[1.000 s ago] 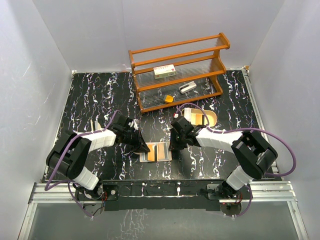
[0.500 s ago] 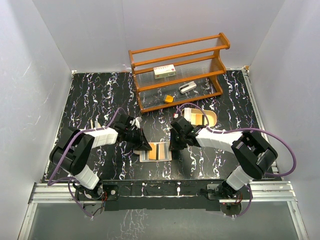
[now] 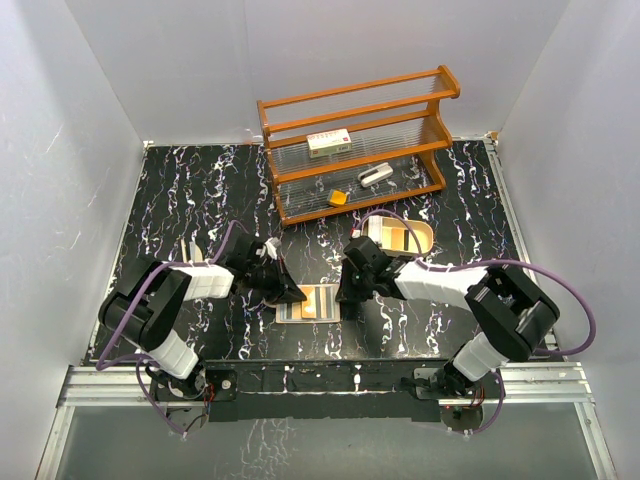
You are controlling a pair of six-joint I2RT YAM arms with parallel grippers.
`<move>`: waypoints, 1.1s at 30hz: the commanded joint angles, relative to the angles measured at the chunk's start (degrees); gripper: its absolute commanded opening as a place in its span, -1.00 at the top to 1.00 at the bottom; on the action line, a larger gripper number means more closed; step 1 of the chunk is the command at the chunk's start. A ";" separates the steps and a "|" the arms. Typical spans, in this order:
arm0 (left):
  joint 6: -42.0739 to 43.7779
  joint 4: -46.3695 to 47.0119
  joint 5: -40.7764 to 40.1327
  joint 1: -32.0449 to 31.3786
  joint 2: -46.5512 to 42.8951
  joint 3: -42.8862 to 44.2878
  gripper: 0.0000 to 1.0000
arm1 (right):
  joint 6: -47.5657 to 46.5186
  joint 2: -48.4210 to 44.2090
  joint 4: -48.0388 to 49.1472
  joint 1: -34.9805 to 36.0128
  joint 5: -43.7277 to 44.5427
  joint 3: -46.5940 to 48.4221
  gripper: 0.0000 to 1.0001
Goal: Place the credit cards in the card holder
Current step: Insert the credit card into the card holder.
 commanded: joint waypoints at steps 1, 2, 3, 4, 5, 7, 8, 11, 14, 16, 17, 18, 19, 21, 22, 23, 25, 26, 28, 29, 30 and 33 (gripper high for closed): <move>-1.26 0.77 -2.89 -0.86 -1.11 -1.11 1.00 | 2.74 -0.90 3.53 1.00 -1.83 -2.02 0.81; -0.89 -0.74 -3.45 -0.90 -1.51 -0.70 0.88 | 2.79 -1.26 3.35 1.00 -1.51 -2.09 0.81; -0.37 -2.52 -4.08 -0.90 -2.28 -0.19 0.74 | 2.79 -1.67 3.02 0.96 -1.11 -1.97 0.81; 0.16 -3.97 -4.77 -0.90 -3.20 0.15 0.58 | 2.85 -2.15 2.42 1.00 -0.77 -1.69 0.80; 0.58 -5.39 -5.36 -0.92 -4.30 0.45 0.43 | 2.64 -2.88 1.68 0.96 -0.17 -1.35 0.78; 1.20 -8.42 -6.94 -0.93 -6.66 1.18 0.23 | 2.16 -4.07 -0.03 0.96 0.82 -0.60 0.73; 1.47 -9.82 -7.52 -0.92 -7.62 1.71 0.18 | 1.88 -4.64 -0.59 0.92 1.04 -0.34 0.72; 1.63 -11.02 -8.00 -0.98 -9.46 2.04 0.09 | 1.95 -5.95 -0.85 0.95 0.86 -0.01 0.71; 1.15 -10.54 -7.74 -1.13 -9.72 1.74 0.08 | 2.45 -6.31 0.09 0.98 -0.05 -0.01 0.71; 1.06 -10.73 -7.38 -1.18 -9.08 1.80 0.06 | 2.78 -6.27 1.03 0.96 -0.64 -0.23 0.71; 1.17 -10.62 -7.12 -1.19 -8.77 1.70 0.05 | 2.89 -6.25 1.23 0.96 -0.69 -0.37 0.71; 1.13 -10.22 -6.91 -1.26 -8.43 1.47 0.05 | 2.94 -6.19 1.41 0.92 -0.73 -0.46 0.70; 1.02 -9.65 -6.56 -1.28 -8.23 1.21 0.05 | 3.07 -6.12 1.66 0.96 -0.76 -0.63 0.70; 0.71 -8.31 -5.84 -1.30 -7.62 0.73 0.05 | 3.12 -5.78 2.19 0.95 -0.96 -1.05 0.70; 0.58 -7.83 -5.69 -1.39 -7.29 0.62 0.05 | 3.12 -5.52 2.48 0.99 -1.14 -1.24 0.70; 0.49 -7.58 -5.63 -1.45 -6.93 0.47 0.05 | 3.19 -5.21 2.72 0.94 -1.25 -1.42 0.70; 0.47 -6.97 -5.65 -1.62 -6.23 0.42 0.04 | 3.26 -4.50 3.15 0.97 -1.33 -1.60 0.70; 0.39 -6.62 -5.67 -1.64 -5.69 0.26 0.04 | 3.23 -4.09 3.49 0.99 -1.37 -1.71 0.70; 0.30 -6.13 -5.51 -1.77 -5.07 0.11 0.04 | 3.15 -3.01 3.91 0.94 -1.50 -1.83 0.70; 0.23 -5.97 -5.50 -1.87 -4.74 0.14 0.04 | 3.13 -2.53 4.13 0.96 -1.59 -1.79 0.70; 0.14 -5.80 -5.51 -1.96 -4.65 0.14 0.04 | 3.09 -2.19 4.38 0.99 -1.63 -1.82 0.71; -0.41 -4.96 -5.57 -2.43 -4.59 -0.01 0.04 | 2.95 -1.31 4.97 0.98 -1.33 -2.08 0.71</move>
